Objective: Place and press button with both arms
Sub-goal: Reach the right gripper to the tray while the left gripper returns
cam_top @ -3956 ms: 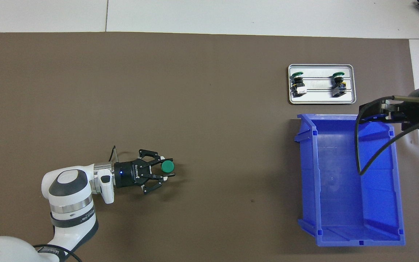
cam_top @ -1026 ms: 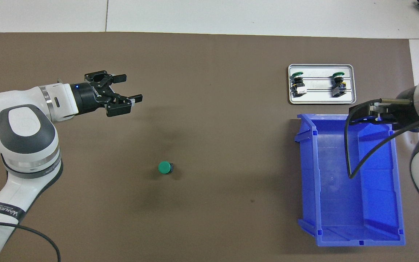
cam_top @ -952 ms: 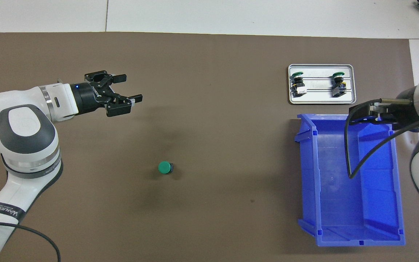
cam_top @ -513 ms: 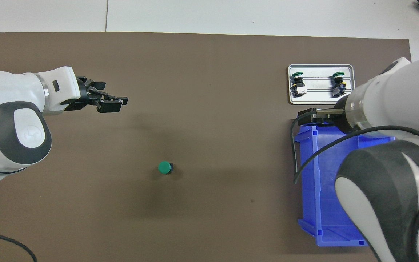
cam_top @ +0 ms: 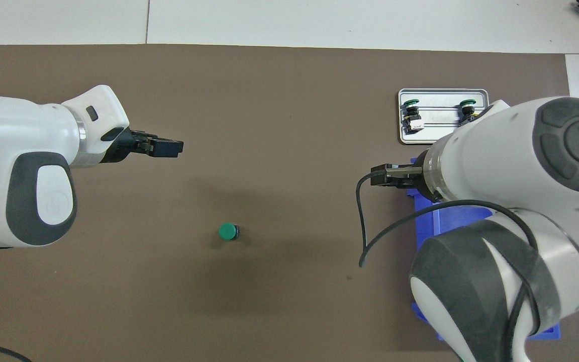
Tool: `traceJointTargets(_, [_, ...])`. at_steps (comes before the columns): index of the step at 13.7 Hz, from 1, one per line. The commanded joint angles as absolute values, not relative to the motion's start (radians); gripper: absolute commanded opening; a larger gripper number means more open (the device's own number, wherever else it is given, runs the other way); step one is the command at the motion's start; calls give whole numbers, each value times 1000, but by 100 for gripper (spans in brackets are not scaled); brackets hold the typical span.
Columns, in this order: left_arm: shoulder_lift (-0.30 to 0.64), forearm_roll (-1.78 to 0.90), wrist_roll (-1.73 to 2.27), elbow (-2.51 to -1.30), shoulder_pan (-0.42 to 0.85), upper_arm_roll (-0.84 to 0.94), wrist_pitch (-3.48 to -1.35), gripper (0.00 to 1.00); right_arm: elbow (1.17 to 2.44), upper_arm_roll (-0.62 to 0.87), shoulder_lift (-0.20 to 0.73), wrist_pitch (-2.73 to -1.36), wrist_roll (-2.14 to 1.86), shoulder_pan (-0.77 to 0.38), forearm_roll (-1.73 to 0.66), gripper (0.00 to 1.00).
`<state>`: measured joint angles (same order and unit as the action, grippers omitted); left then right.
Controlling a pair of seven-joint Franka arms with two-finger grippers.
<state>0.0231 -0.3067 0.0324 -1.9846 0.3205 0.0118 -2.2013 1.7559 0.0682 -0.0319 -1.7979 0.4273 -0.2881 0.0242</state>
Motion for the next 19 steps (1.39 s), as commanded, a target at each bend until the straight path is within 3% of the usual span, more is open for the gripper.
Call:
traceJointTargets(1, [-29,-270,188,-2052,391,-3,-2192,81,1782,71,-54,-1806,425,-265,12,97])
traceJointTargets(5, [-66,-218,241,-2098,430,-2,-2088,28,1782,67,-55,-1798,422,-264,12,97])
traceJointTargets(8, [-78,-192,297,-2112,465,3,-2052,0,1782,66,-57,-1789,422,-264,12,97])
traceJointTargets(19, [-52,-158,495,-2189,519,5,-2209,0,1786,66,-58,-1787,422,-256,12,97])
